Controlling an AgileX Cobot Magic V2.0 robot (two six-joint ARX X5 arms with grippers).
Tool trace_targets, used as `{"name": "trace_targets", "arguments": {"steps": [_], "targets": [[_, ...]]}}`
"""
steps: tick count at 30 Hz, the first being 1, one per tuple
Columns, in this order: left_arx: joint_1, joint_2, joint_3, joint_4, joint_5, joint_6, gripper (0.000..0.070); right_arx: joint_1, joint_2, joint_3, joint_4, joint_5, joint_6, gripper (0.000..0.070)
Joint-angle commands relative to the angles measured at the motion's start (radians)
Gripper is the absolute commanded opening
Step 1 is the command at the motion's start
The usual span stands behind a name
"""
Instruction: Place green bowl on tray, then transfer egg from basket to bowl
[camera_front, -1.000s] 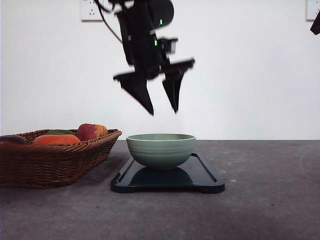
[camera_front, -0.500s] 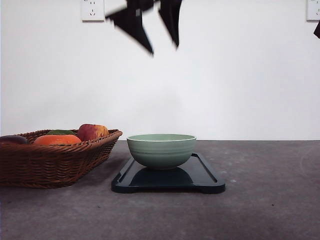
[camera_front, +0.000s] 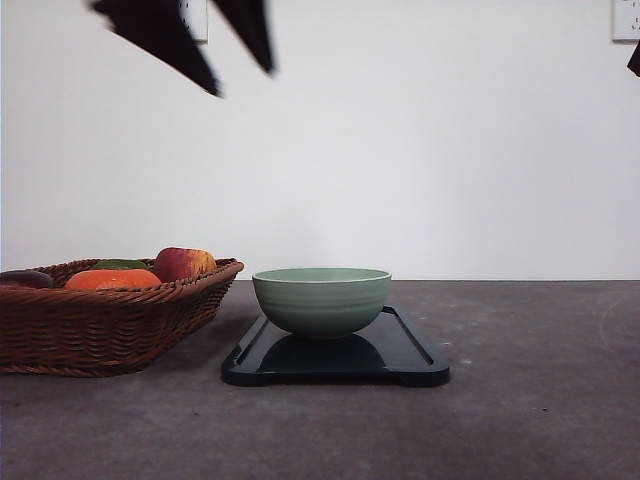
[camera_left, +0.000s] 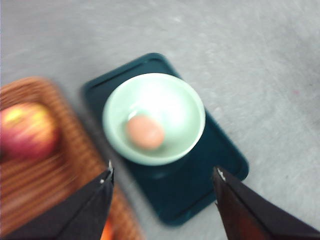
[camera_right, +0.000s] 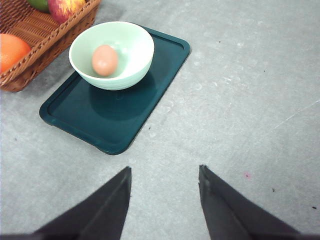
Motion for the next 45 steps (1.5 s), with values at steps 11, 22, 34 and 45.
{"name": "trace_targets", "arguments": {"steps": [11,22,34,45], "targets": [[0.013,-0.431,-0.352,-0.001,-0.114,-0.156,0.0392,0.006,0.005,0.005,0.037,0.0,0.003,0.0266],[0.013,-0.529,-0.377,-0.147,-0.124,-0.178,0.0024,0.006,-0.005,0.005,0.026,-0.004,0.005,0.0013],[0.013,-0.534,-0.374,-0.152,-0.124,-0.177,0.0,0.006,-0.01,0.005,0.041,-0.001,0.008,0.0013],[0.145,-0.626,-0.513,0.059,-0.126,0.038,0.0,0.006,-0.01,0.005,0.041,-0.001,0.008,0.0013]]}}
